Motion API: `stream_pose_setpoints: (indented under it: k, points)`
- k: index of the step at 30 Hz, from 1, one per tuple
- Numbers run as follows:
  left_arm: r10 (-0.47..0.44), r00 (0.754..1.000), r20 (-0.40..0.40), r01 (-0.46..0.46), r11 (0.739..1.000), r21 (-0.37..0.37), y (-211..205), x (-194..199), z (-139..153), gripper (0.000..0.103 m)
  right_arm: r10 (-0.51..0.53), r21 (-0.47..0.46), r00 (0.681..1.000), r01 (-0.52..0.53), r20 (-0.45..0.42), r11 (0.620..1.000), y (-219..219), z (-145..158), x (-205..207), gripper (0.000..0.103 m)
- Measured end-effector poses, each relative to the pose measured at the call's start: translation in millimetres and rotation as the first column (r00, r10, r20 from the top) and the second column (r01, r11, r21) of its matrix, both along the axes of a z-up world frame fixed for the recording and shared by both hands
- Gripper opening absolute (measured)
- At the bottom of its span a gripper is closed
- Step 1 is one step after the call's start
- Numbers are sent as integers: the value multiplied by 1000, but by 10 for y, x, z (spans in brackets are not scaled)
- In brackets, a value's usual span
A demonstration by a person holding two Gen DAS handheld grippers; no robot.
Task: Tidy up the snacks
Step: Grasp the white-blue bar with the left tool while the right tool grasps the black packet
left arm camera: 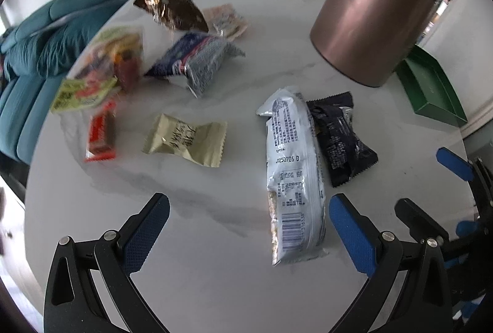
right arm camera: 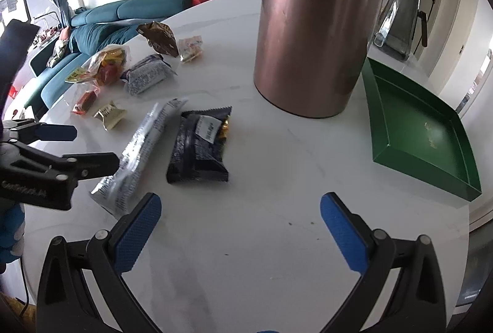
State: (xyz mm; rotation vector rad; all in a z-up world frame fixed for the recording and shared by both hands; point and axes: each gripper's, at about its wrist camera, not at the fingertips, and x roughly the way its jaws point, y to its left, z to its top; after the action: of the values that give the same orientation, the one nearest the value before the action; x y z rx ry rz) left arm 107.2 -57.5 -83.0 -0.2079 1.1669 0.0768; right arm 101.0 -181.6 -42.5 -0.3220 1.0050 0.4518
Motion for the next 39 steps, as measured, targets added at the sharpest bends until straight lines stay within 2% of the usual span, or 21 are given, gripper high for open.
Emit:
stream_pose_setpoints:
  k: [11, 17, 21, 28, 32, 35, 38, 39]
  points:
    - [-19, 1000, -20, 20, 997, 71, -171, 92, -156, 102, 30, 66, 999, -29, -12, 997, -62, 12, 257, 103]
    - [-33, 999, -21, 35, 994, 103, -207, 113, -197, 97, 59, 131, 997, -51, -55, 990, 128, -26, 404, 103]
    - [-31, 999, -30, 34, 995, 96, -198, 109, -220, 96, 79, 132, 994, -68, -80, 989, 288, -106, 482, 103]
    - [-45, 998, -35, 49, 993, 105, -257, 131, -196, 89, 111, 126, 985, -95, -132, 988, 477, -259, 551, 103]
    - [-49, 998, -23, 52, 992, 119, -286, 162, -161, 76, 130, 121, 980, -112, -151, 986, 529, -303, 570, 103]
    - [-49, 999, -18, 51, 991, 122, -320, 204, -152, 72, 133, 115, 978, -116, -159, 987, 552, -345, 589, 103]
    - [-51, 999, -16, 52, 991, 121, -375, 256, -166, 67, 138, 116, 976, -119, -171, 986, 554, -374, 601, 79]
    - [-51, 999, -15, 52, 991, 122, -391, 265, -159, 66, 141, 120, 975, -121, -173, 985, 558, -377, 603, 78]
